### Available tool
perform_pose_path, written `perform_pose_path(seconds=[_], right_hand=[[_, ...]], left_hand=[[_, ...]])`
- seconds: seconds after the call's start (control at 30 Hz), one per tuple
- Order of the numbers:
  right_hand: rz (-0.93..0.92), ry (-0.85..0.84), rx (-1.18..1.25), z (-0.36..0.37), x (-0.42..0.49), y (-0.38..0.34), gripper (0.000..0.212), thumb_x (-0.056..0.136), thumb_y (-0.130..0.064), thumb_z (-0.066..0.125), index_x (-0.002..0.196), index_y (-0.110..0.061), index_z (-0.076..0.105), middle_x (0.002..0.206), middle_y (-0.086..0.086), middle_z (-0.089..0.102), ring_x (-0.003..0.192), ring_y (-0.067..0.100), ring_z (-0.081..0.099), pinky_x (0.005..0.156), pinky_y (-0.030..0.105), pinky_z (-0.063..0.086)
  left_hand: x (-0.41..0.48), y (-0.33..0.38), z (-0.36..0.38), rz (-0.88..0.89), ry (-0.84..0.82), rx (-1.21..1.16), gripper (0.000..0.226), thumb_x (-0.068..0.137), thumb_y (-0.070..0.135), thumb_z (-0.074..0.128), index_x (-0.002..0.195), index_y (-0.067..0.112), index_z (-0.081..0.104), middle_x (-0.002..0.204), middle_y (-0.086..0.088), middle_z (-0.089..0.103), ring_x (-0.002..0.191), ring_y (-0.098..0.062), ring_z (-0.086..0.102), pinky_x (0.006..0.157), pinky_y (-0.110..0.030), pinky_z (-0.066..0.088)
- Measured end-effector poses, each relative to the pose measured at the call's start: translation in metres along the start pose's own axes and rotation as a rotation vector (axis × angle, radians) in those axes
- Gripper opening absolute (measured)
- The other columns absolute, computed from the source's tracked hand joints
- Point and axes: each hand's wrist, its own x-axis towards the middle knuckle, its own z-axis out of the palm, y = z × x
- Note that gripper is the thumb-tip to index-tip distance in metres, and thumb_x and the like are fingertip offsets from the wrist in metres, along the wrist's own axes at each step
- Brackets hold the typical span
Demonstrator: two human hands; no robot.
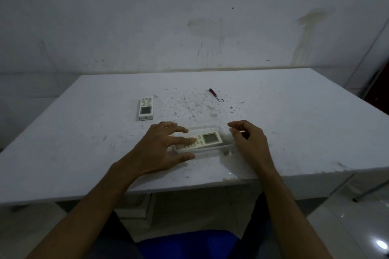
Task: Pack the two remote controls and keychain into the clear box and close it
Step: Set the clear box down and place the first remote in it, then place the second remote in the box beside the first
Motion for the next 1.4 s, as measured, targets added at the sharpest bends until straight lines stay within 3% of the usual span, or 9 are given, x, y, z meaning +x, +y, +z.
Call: perform_pose_path(seconds=[0.37,0.57,0.7,0.87,1.0,1.1,1.13,1.23,1.4], right_hand=[[-0.005,0.029,0.022,0.001,0.002,0.0,0.021,0.098,-0.021,0.063,0.113,-0.035,0.065,0.102,-0.016,0.067,0.086,0.004,0.065,0.061,0.007,0.049],[-0.182,0.067,-0.168,0.024,0.017,-0.032,0.021,0.095,-0.02,0.066,0.108,-0.036,0.063,0.116,-0.012,0.059,0.097,0.006,0.057,0.075,0.008,0.036],[-0.319,-0.285,-0.28,0.055,0.054,-0.071,0.022,0.099,-0.036,0.058,0.117,-0.029,0.068,0.115,-0.008,0.068,0.103,0.008,0.063,0.078,0.016,0.043],[-0.238,-0.676,-0.696,0.1,0.085,-0.094,0.061,0.103,-0.058,0.031,0.144,-0.019,0.054,0.152,0.007,0.051,0.139,0.027,0.047,0.113,0.042,0.035],[-0.064,-0.797,-0.795,0.112,0.092,-0.089,0.078,0.102,-0.062,0.018,0.124,-0.004,0.065,0.144,0.019,0.056,0.132,0.034,0.054,0.112,0.048,0.038],[-0.086,-0.814,-0.727,0.106,0.087,-0.086,0.064,0.104,-0.058,0.017,0.089,-0.018,0.065,0.102,0.011,0.064,0.114,0.034,0.062,0.107,0.048,0.043],[-0.109,-0.816,-0.724,0.105,0.087,-0.086,0.058,0.106,-0.052,0.018,0.094,-0.019,0.065,0.099,0.009,0.064,0.11,0.033,0.063,0.105,0.047,0.044],[-0.135,-0.73,-0.605,0.101,0.087,-0.083,0.059,0.108,-0.05,0.021,0.146,-0.016,0.05,0.145,0.015,0.057,0.133,0.033,0.052,0.109,0.04,0.035],[0.014,-0.305,-0.122,0.096,0.084,-0.089,0.07,0.1,-0.064,0.038,0.158,-0.027,0.026,0.151,0.008,0.052,0.127,0.025,0.06,0.109,0.044,0.044]], left_hand=[[-0.004,-0.005,0.011,-0.003,0.039,-0.192,0.046,0.087,0.065,0.066,0.129,0.045,0.063,0.144,0.028,0.052,0.155,-0.011,0.016,0.12,-0.041,0.008],[-0.003,-0.015,-0.014,-0.276,0.324,-0.323,0.045,0.091,0.064,0.06,0.126,0.036,0.067,0.141,0.016,0.059,0.135,-0.005,0.046,0.115,-0.036,0.031],[0.028,-0.052,-0.031,-0.639,0.33,-0.238,0.051,0.091,0.05,0.072,0.132,0.022,0.064,0.139,-0.008,0.062,0.124,-0.029,0.06,0.104,-0.038,0.048],[0.052,-0.076,-0.019,-0.93,0.158,-0.046,0.113,0.069,0.087,0.064,0.153,0.014,0.041,0.15,-0.015,0.051,0.135,-0.037,0.049,0.111,-0.048,0.041],[0.049,-0.082,0.004,-0.927,0.28,0.092,0.088,0.082,0.069,0.067,0.147,0.013,0.048,0.143,-0.015,0.054,0.13,-0.036,0.047,0.106,-0.046,0.037],[0.046,-0.087,0.004,-0.876,0.348,0.016,0.067,0.089,0.046,0.073,0.142,0.01,0.056,0.136,-0.016,0.059,0.124,-0.035,0.053,0.102,-0.043,0.045],[0.044,-0.088,0.002,-0.862,0.385,-0.077,0.062,0.09,0.037,0.075,0.142,0.008,0.057,0.135,-0.017,0.061,0.122,-0.035,0.056,0.101,-0.042,0.048],[0.039,-0.084,-0.007,-0.811,0.484,-0.347,0.058,0.092,0.025,0.077,0.143,0.005,0.057,0.141,-0.014,0.061,0.125,-0.029,0.06,0.103,-0.034,0.049],[0.039,-0.067,-0.027,-0.508,0.529,-0.76,0.055,0.085,0.016,0.084,0.136,0.013,0.063,0.128,0.001,0.071,0.116,-0.012,0.068,0.097,-0.027,0.056]])
